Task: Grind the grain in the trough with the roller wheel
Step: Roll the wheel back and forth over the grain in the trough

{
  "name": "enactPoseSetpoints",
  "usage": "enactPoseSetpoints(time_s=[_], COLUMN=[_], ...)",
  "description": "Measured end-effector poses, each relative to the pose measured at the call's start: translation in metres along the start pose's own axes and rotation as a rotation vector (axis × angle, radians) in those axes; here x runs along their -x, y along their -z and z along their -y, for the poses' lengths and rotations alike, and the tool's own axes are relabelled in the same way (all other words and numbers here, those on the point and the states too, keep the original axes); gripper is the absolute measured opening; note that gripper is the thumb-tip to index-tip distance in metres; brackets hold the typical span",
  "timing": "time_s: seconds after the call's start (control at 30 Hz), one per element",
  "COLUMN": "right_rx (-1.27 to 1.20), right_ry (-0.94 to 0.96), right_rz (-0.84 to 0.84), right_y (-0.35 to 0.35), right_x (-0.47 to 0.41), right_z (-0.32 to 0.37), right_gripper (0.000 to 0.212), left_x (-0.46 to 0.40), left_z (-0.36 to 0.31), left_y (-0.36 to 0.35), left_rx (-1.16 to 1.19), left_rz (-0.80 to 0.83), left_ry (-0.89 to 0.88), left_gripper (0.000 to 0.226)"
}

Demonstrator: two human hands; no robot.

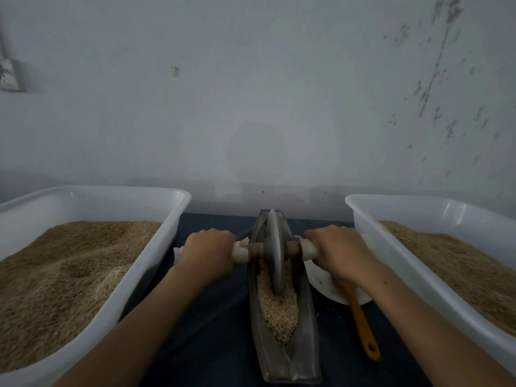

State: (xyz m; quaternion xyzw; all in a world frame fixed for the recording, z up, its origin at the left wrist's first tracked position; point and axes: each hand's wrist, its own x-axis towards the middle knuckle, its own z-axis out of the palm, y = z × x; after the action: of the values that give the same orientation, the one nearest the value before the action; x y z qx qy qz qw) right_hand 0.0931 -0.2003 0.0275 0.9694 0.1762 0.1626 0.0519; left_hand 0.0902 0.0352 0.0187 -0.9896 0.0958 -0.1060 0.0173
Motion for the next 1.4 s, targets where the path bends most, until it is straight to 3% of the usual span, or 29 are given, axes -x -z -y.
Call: enactPoseSetpoints(time_s=[0.17,0.27,0.37,0.47,0.6,0.73,1.03,1.17,1.4], right_rx=[-0.043,-0.031,-0.002,0.013,-0.012,-0.001,0.011,0.014,-0.026], right_ry=[0.007,-0.007,-0.016,-0.032,-0.065,-0.049,-0.057,-0.061,-0.096], right_rz=[0.292,0.357,0.293,0.123,-0.045,-0.003,0.330,0.257,-0.017], right_y=[0.016,0.019,0.014,0.002,-0.010,-0.005,0.017,0.011,-0.013], right_x=[0.002,0.001,-0.001,-0.001,-0.002,-0.002,0.000,-0.001,-0.002], right_z=[0.001,0.002,0.002,0.001,0.001,0.001,0.005,0.004,-0.001], right_gripper=[0.013,0.020,0.017,0.008,0.015,0.013,0.019,0.006,0.019], left_x=[0.001,0.000,0.001,0.001,0.001,0.003,0.000,0.003,0.005], left_z=[0.000,0.001,0.001,-0.003,-0.005,-0.003,0.000,-0.002,-0.011], left_y=[0.006,0.009,0.006,0.002,-0.001,-0.002,0.010,0.007,0.004], left_rx=[-0.005,0.020,0.017,-0.025,-0.016,-0.009,0.013,0.000,-0.023], left_rz=[0.146,0.207,0.180,0.022,-0.120,-0.081,0.209,0.140,-0.127], left_ry=[-0.020,-0.018,0.000,0.013,0.015,0.007,-0.017,0.006,0.028], left_gripper=[0.029,0.034,0.032,0.021,0.010,0.014,0.031,0.027,0.012])
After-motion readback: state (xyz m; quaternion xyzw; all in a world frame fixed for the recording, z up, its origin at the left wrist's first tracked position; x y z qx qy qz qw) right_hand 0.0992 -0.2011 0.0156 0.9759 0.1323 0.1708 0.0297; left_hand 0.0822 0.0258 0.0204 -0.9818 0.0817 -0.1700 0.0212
